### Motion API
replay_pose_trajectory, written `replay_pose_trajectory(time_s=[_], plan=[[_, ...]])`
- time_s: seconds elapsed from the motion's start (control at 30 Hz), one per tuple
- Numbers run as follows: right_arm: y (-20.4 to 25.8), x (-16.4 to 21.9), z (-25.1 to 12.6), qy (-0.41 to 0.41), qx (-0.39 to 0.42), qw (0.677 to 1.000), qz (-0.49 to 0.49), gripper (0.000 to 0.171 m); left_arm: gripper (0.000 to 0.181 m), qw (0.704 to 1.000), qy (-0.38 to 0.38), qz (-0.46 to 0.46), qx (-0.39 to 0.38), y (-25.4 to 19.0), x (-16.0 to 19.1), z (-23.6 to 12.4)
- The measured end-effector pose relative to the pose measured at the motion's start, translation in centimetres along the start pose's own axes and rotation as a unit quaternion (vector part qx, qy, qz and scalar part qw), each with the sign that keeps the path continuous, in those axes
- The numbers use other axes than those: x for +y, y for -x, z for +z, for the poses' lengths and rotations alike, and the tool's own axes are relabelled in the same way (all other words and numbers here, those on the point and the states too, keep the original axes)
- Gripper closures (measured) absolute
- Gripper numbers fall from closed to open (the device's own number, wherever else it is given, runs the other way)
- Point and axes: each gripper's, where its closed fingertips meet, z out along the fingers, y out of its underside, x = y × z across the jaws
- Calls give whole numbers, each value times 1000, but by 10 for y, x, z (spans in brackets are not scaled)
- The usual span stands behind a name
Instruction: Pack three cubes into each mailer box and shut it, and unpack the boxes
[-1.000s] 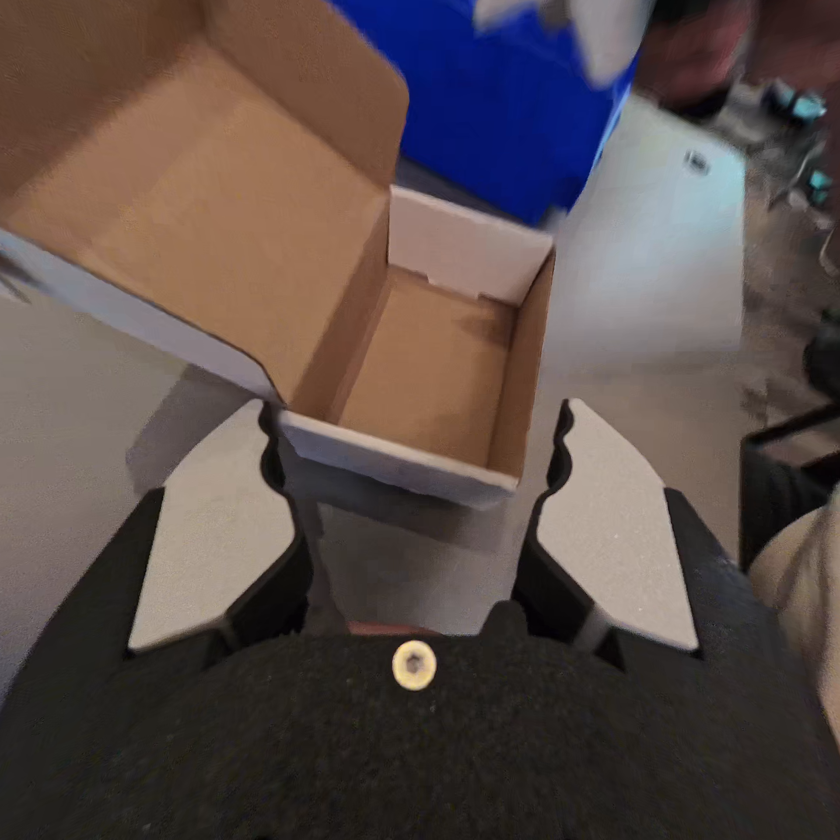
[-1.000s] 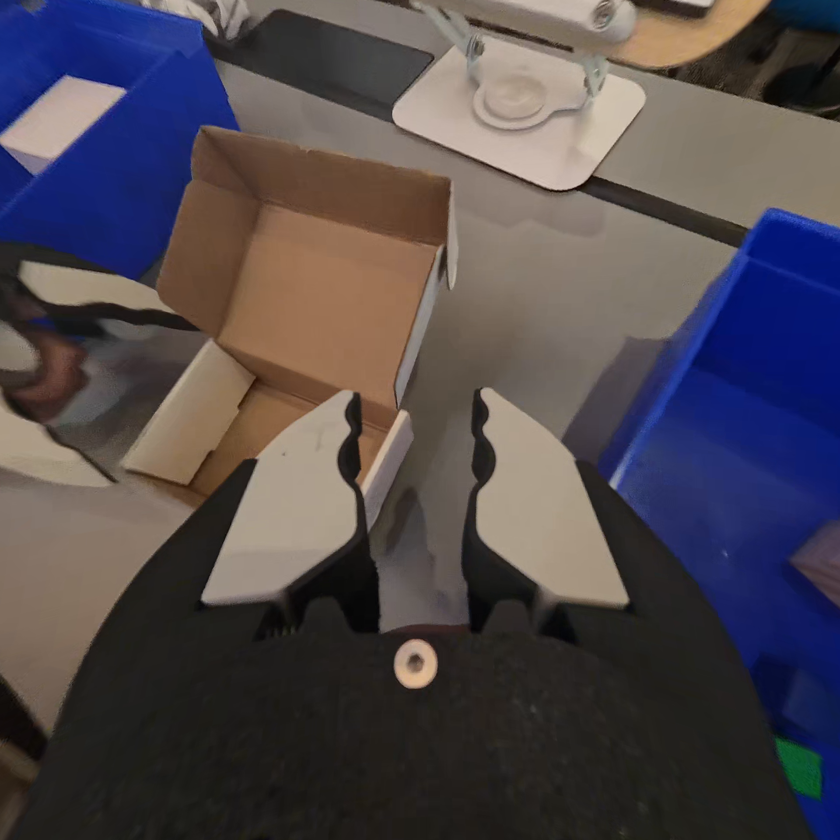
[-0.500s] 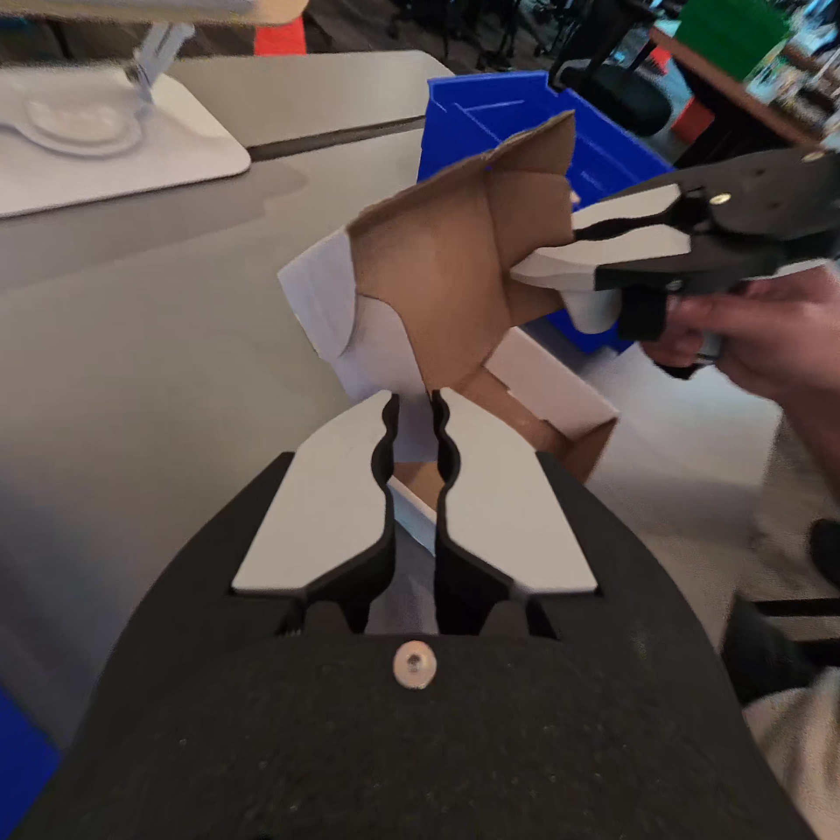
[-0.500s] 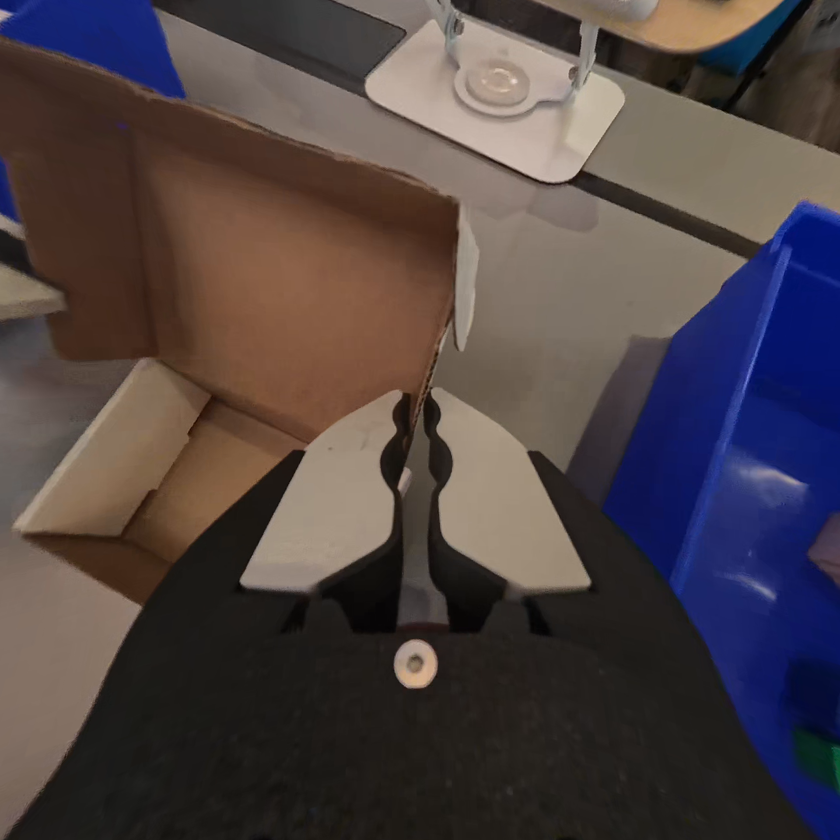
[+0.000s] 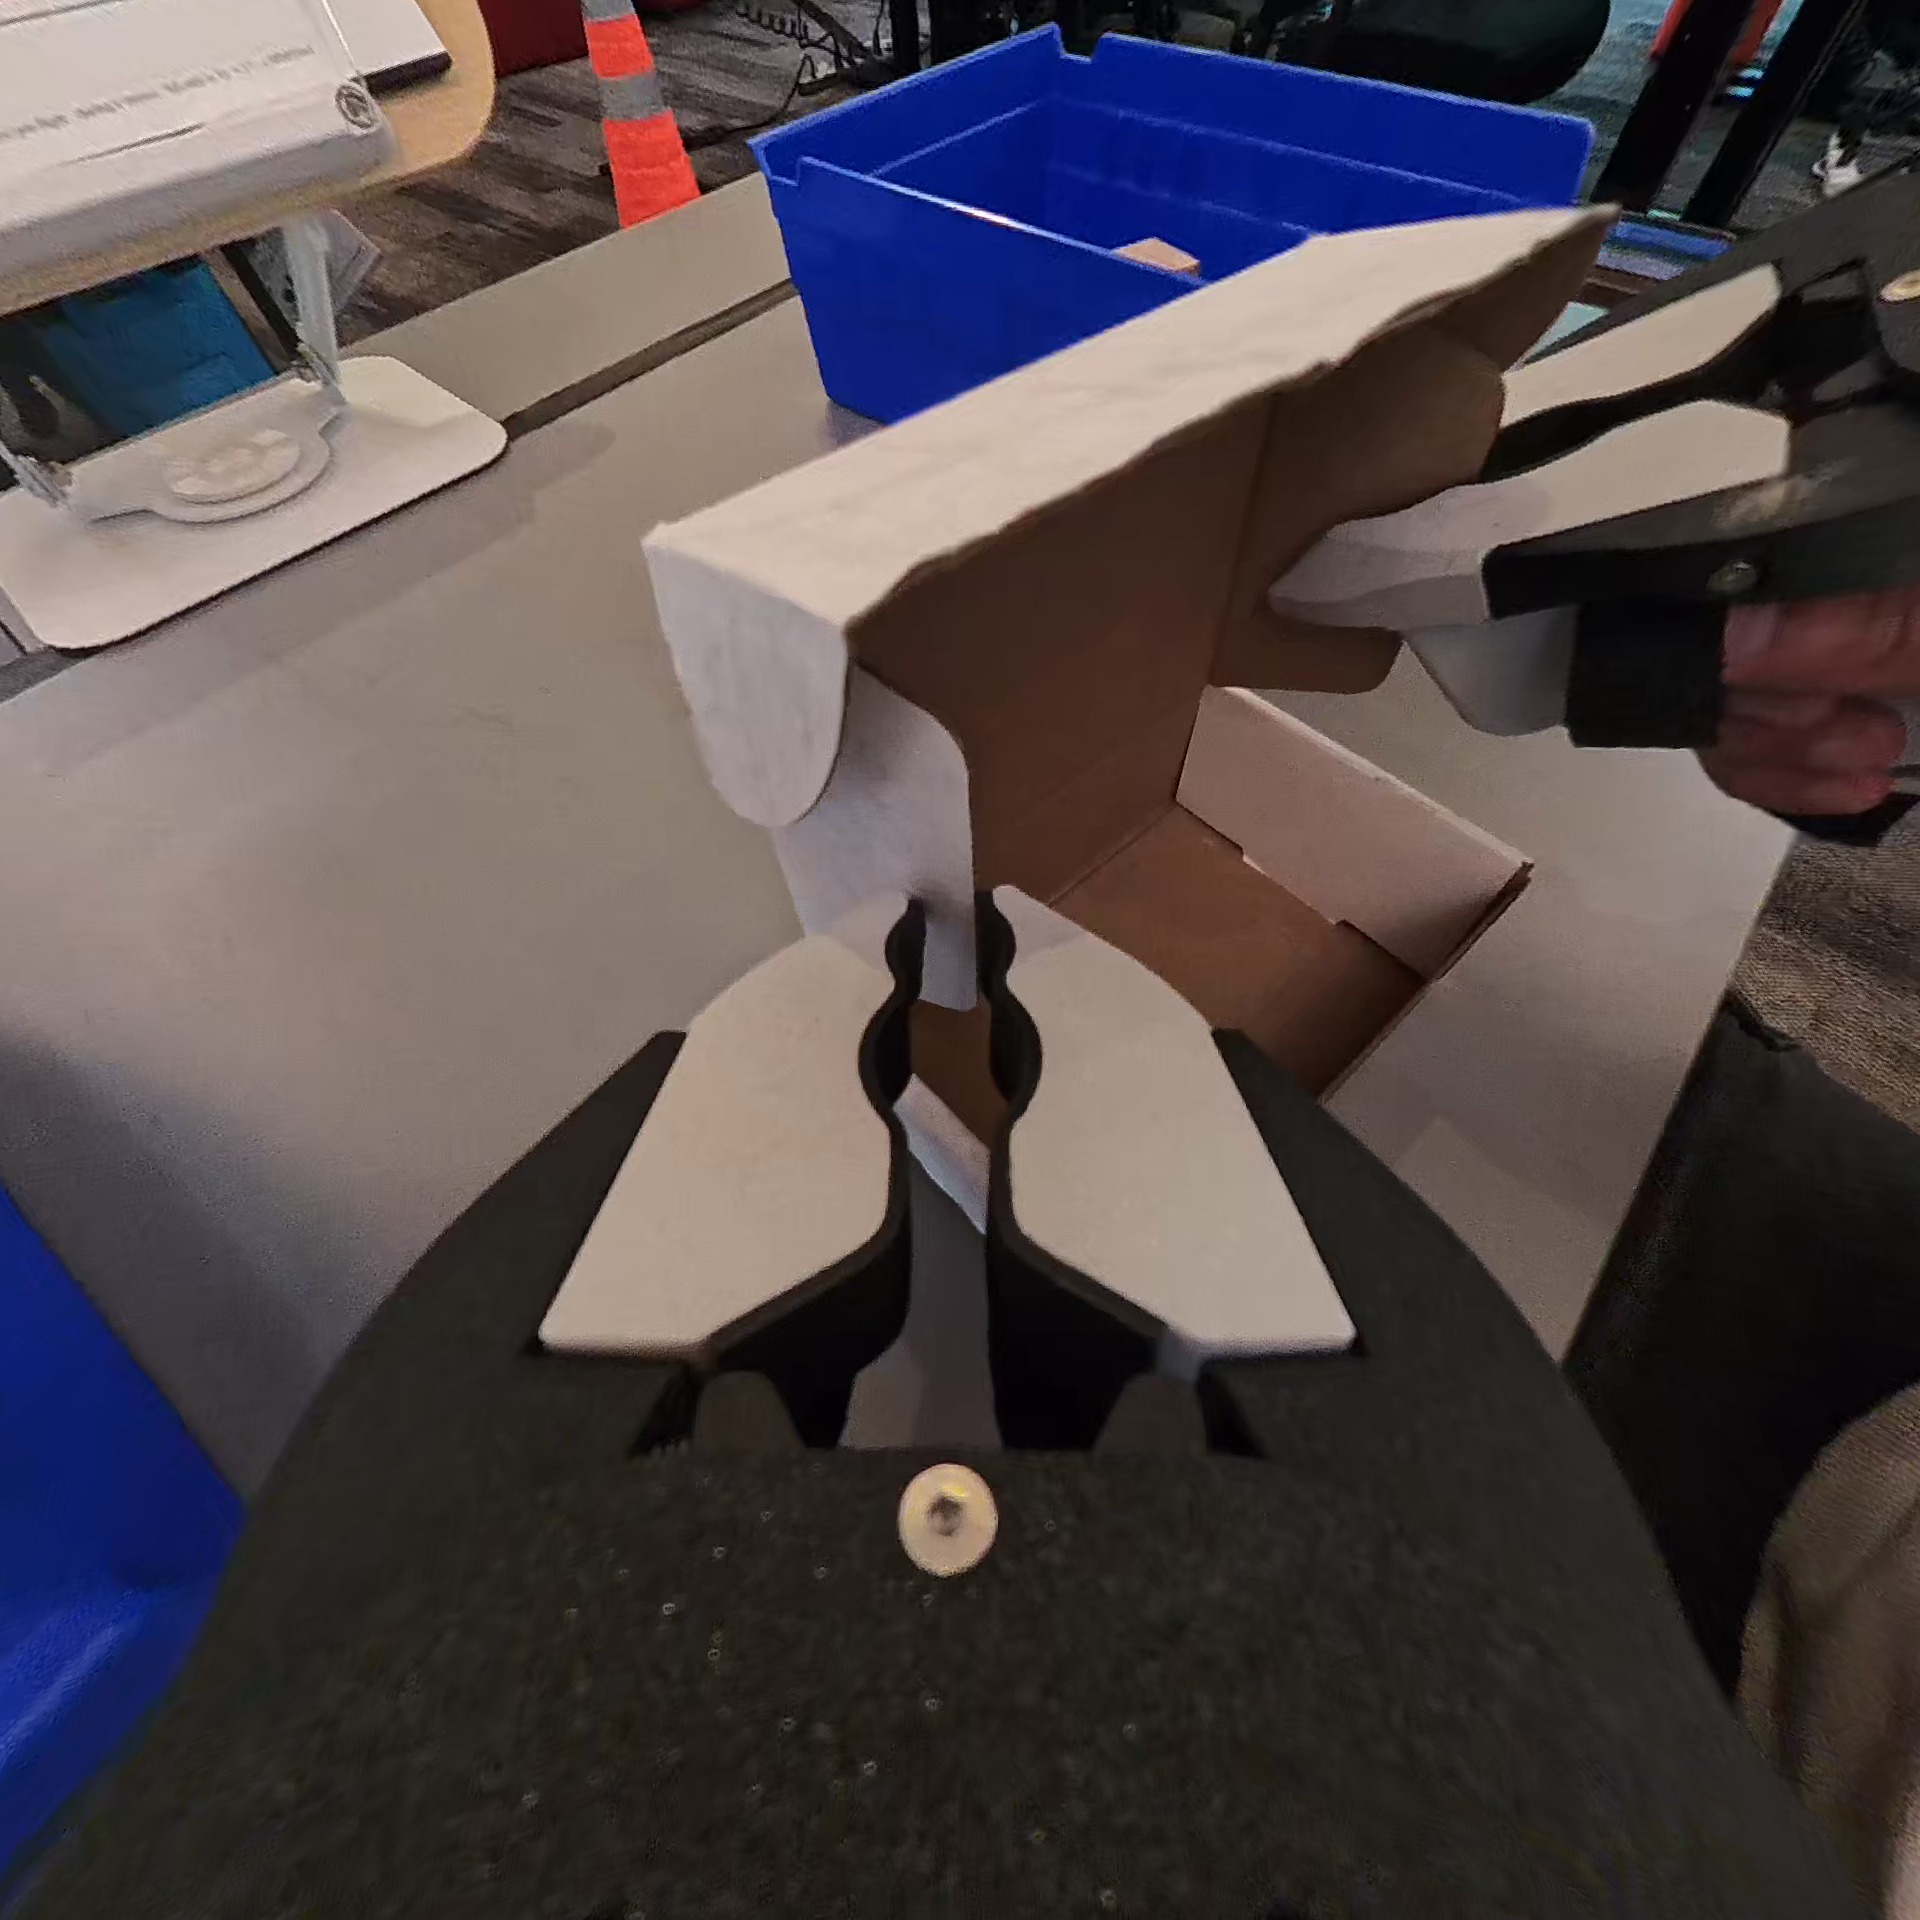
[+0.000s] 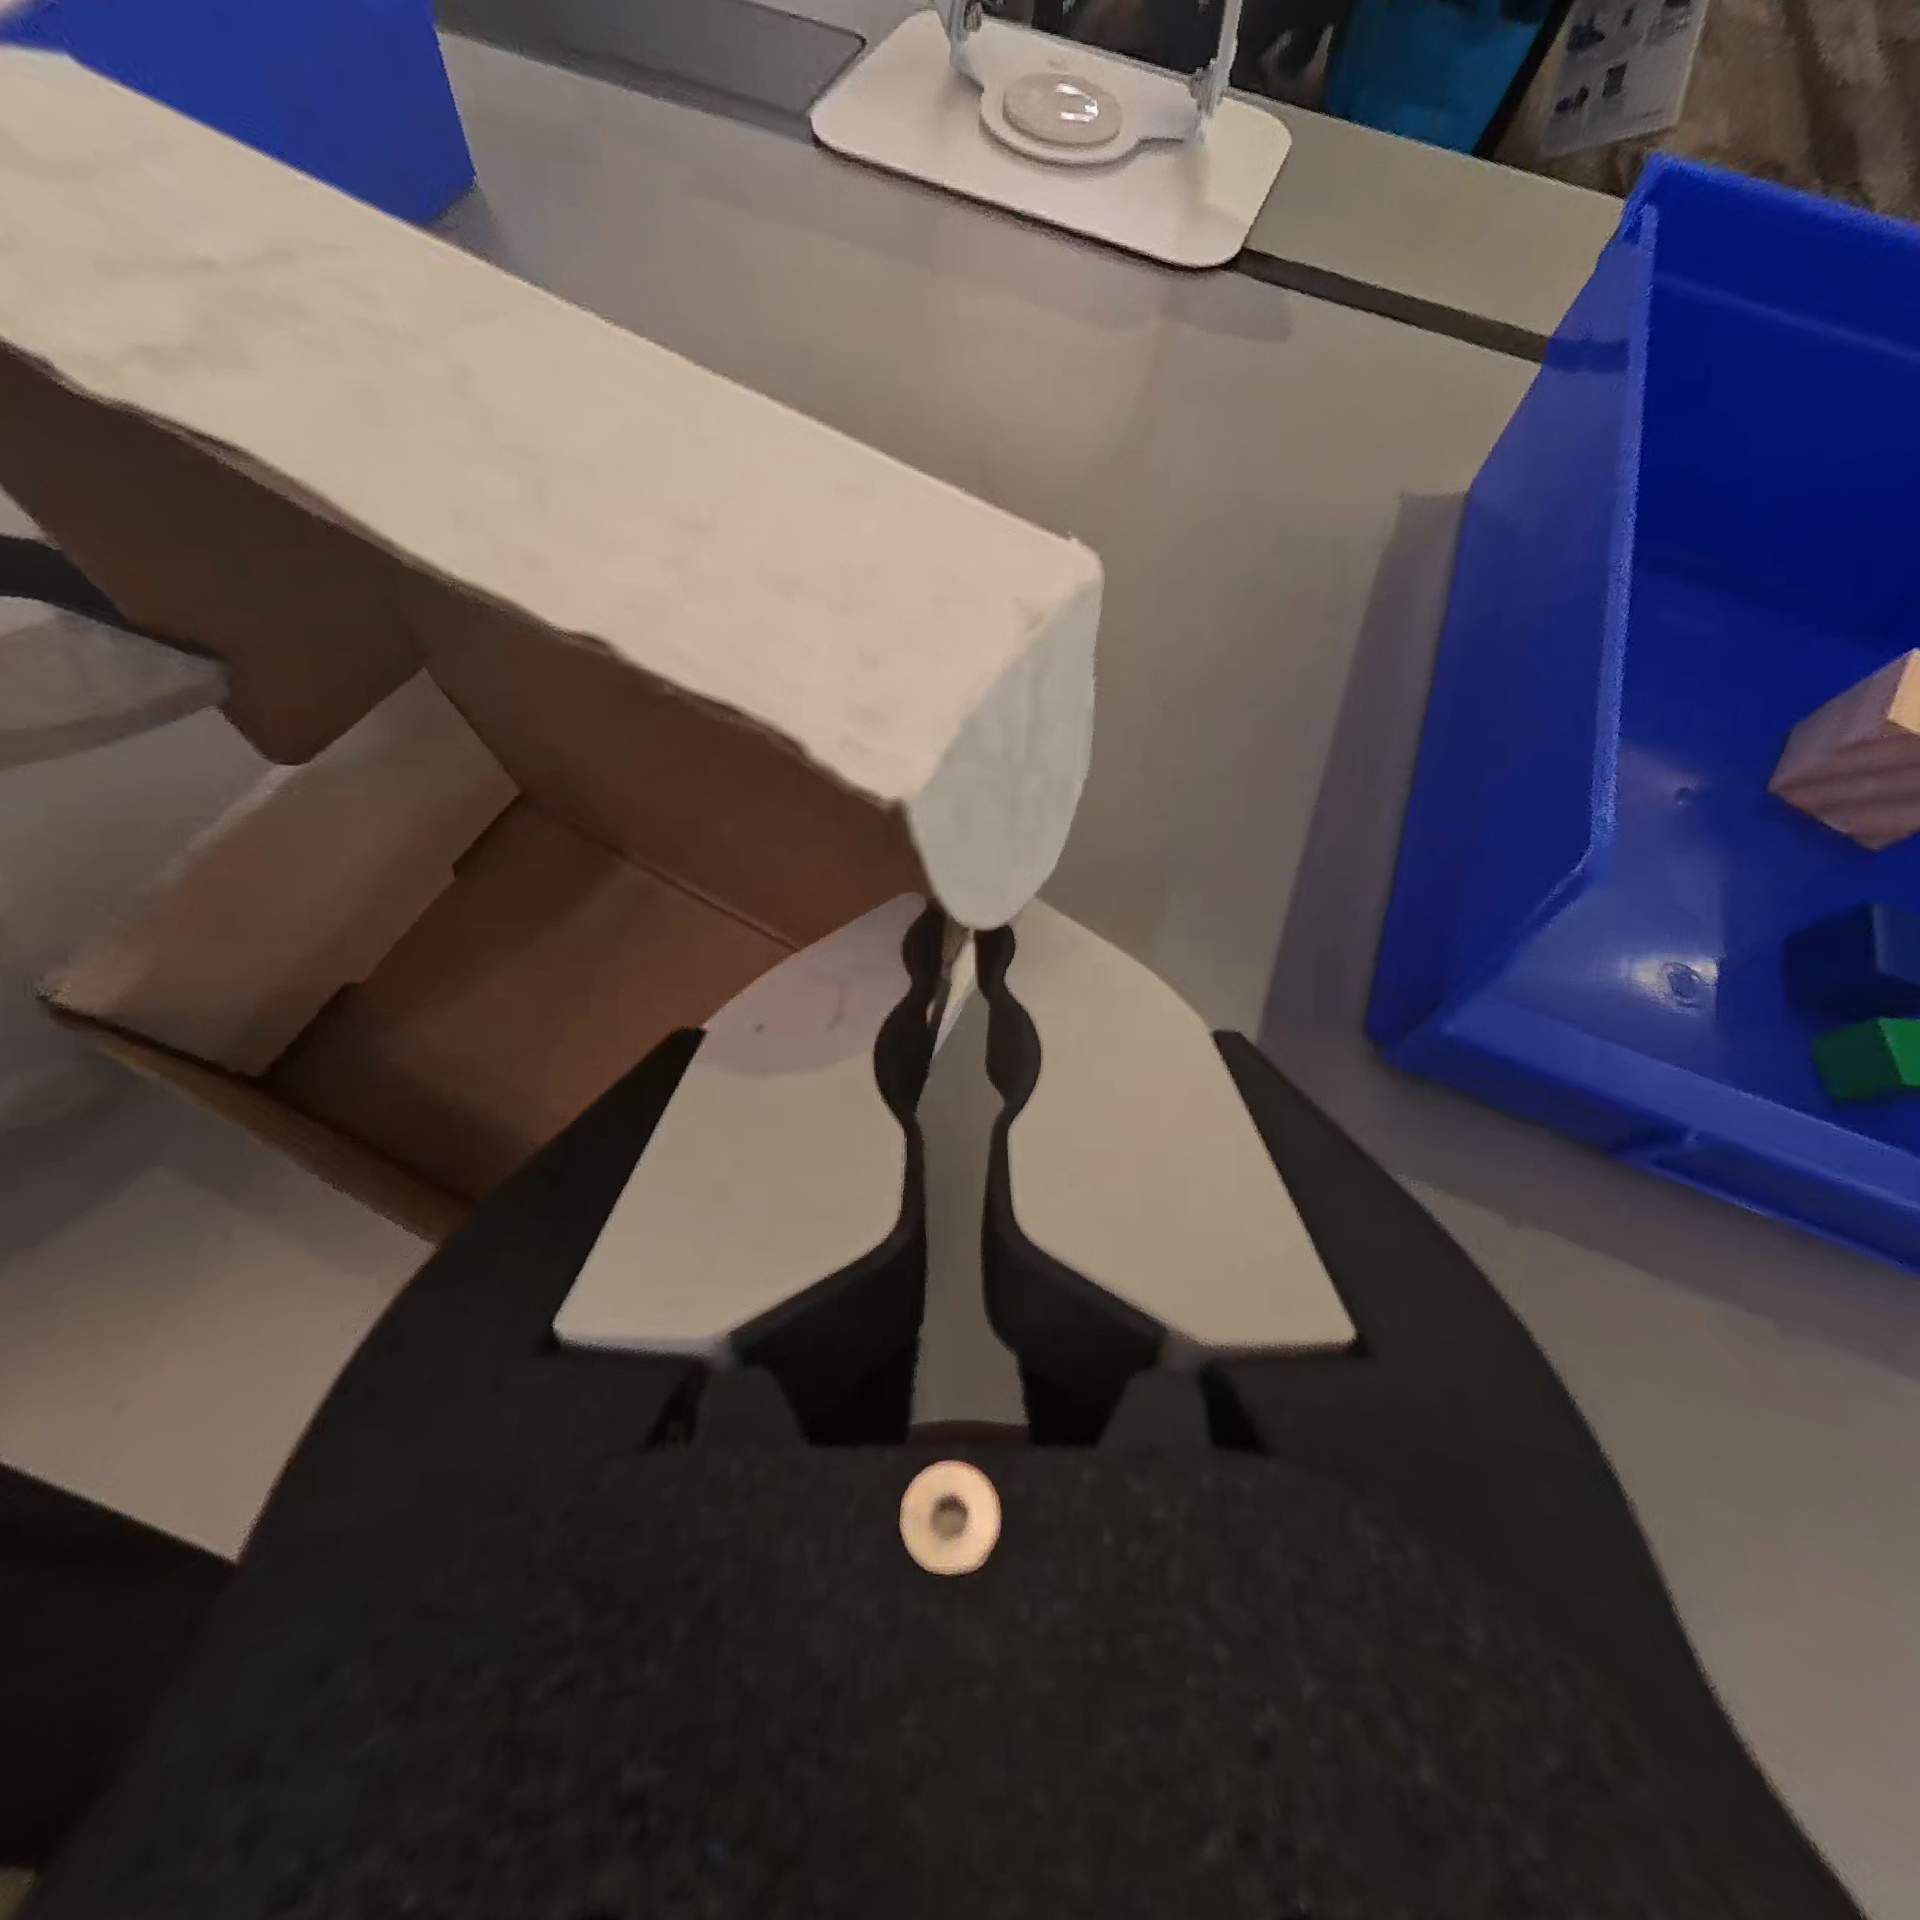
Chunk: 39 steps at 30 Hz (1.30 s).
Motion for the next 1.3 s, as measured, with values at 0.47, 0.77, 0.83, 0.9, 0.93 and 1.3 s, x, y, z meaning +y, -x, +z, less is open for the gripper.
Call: replay_pose_trajectory(time_s=[0.47, 0.77, 0.83, 0.9, 0.93, 1.3], plan=[[10, 10, -6, 73, -72, 990, 94, 163, 181, 997, 24, 45, 61, -48, 19, -11], [-3, 10, -8, 84, -70, 991, 74, 170, 165, 999, 6, 34, -7, -40, 17, -37], [-2, 11, -7, 84, -65, 993, 60, 170, 156, 999, 33, 7, -1, -39, 34, -35], [1, 9, -6, 84, -58, 994, 44, 170, 154, 998, 60, -21, 10, -36, 51, -27], [3, 9, -6, 85, -54, 994, 36, 170, 147, 997, 70, -39, 18, -36, 56, -22], [30, 15, -17, 90, -59, 994, 35, 165, 148, 997, 43, -50, -29, -24, 46, -25]])
